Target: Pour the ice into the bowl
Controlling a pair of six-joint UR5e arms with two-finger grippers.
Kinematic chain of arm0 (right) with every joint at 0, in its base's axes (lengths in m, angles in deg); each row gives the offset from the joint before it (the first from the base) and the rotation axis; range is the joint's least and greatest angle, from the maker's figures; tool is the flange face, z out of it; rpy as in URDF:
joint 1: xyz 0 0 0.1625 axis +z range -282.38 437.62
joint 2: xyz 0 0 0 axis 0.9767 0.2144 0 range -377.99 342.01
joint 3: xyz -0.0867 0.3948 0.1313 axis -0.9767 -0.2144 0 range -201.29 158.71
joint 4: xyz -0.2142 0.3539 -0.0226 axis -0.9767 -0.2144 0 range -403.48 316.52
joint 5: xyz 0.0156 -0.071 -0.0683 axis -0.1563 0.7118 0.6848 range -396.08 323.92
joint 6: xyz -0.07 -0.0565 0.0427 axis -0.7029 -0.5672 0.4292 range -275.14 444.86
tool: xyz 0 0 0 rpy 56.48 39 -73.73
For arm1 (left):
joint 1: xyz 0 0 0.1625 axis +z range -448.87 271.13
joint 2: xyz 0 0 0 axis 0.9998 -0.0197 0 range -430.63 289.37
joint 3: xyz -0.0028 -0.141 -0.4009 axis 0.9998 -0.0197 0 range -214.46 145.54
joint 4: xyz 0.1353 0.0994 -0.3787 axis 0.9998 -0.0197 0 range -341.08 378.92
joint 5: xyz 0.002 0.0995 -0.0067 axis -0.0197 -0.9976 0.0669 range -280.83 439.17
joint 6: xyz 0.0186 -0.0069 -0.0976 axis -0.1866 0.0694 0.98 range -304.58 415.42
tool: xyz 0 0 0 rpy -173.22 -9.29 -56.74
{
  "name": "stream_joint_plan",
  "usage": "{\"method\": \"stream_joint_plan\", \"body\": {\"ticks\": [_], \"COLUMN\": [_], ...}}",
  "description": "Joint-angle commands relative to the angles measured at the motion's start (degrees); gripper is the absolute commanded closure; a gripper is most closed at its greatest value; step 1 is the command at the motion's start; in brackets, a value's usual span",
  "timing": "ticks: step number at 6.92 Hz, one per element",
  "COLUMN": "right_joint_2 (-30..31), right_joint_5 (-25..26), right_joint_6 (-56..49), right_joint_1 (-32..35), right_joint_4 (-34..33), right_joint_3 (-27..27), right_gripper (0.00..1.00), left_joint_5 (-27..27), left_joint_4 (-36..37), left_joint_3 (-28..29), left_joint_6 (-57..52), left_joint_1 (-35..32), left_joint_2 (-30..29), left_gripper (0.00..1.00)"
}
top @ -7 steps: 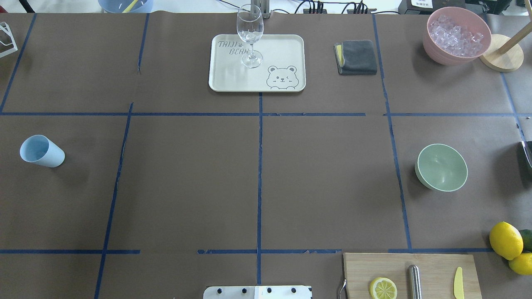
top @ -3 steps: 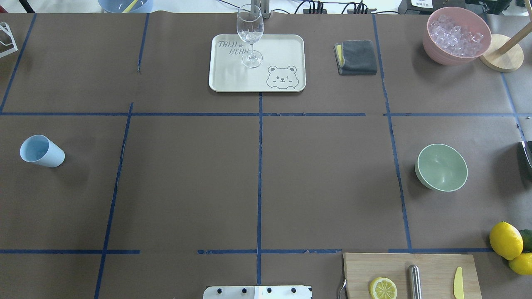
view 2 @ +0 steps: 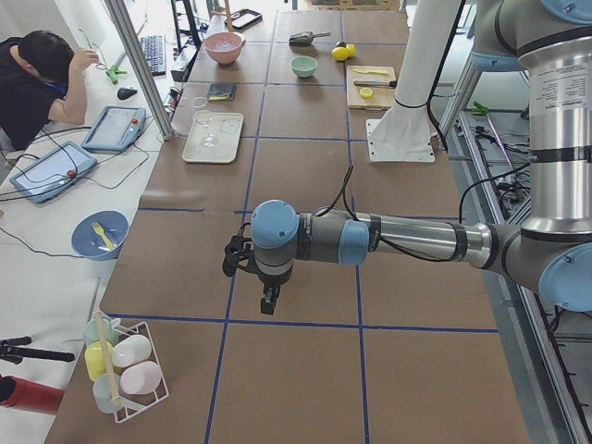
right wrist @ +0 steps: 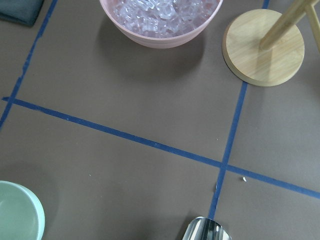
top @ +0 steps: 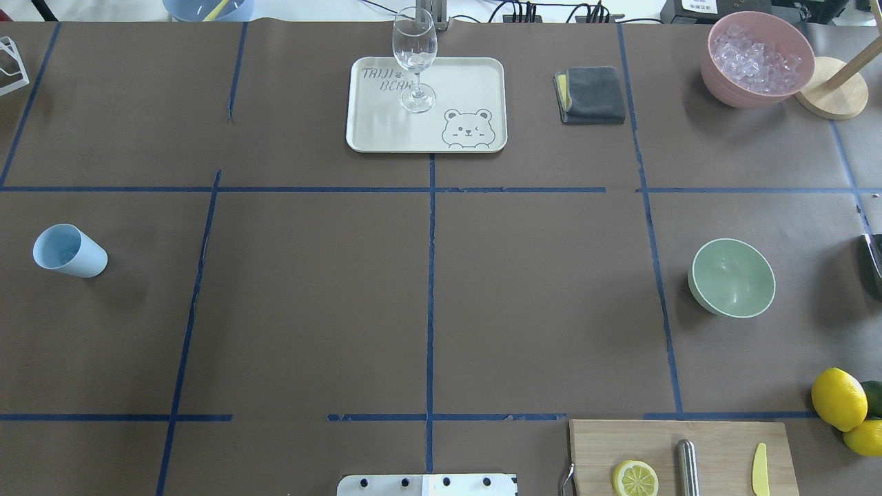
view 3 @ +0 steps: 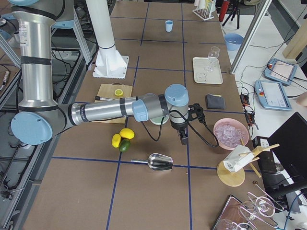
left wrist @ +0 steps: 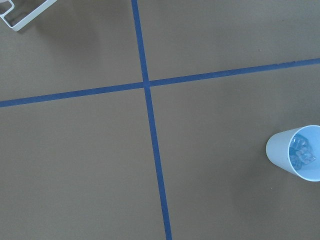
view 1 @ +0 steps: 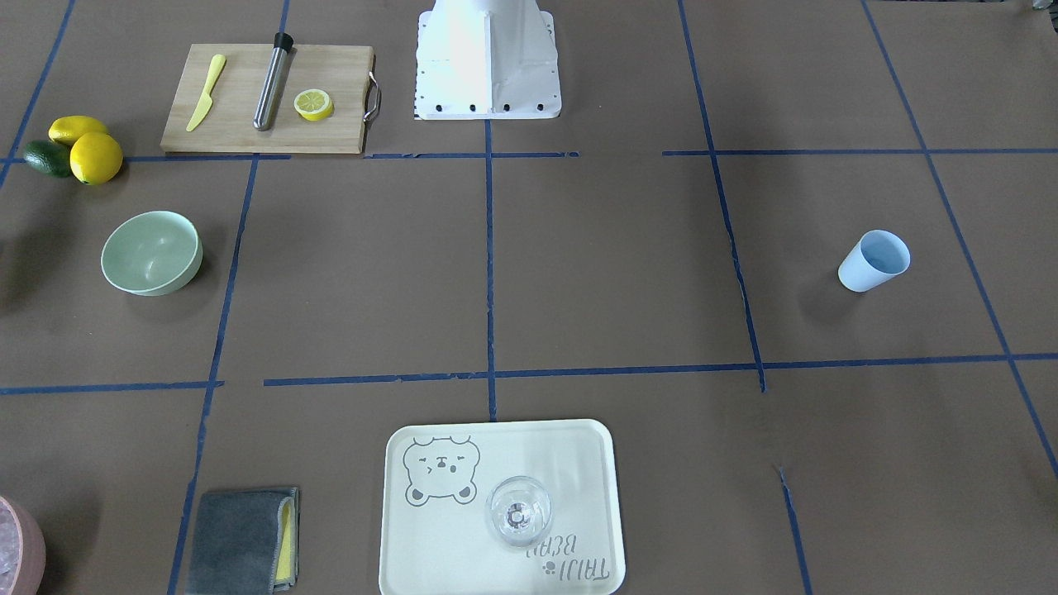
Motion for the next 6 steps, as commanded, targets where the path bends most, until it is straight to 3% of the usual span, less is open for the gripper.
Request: {"method": "stream_joint_plan", "body": {"ticks": [1, 3, 5, 6], "right_joint_2": [0.0, -0.4, -0.4, -0.2], "right_joint_5": [-1.5, -0.9, 8.8, 13.9], "right_joint_6": [3.5, 16.2, 27.0, 28.7], "right_joint_1": [-4.6, -17.3, -28.5, -31.9], "right_joint_4": [8.0, 17.2, 24.9, 25.5], "right_joint_3": [0.7, 0.1, -1.1, -2.2], "right_gripper": [0.00, 0.00, 0.00, 0.00], "left_joint_5": [0.0, 0.0, 0.0, 0.0], "left_joint_4": [0.0, -0.1, -0.1, -0.1], "left_joint_3": [0.0, 0.0, 0.1, 0.0], "left_joint_6": [0.0, 0.0, 0.0, 0.0], "left_joint_1": [0.0, 0.0, 0.0, 0.0], "left_joint_2": [0.0, 0.1, 0.1, 0.1], "left_gripper": [0.00, 0.00, 0.00, 0.00]}}
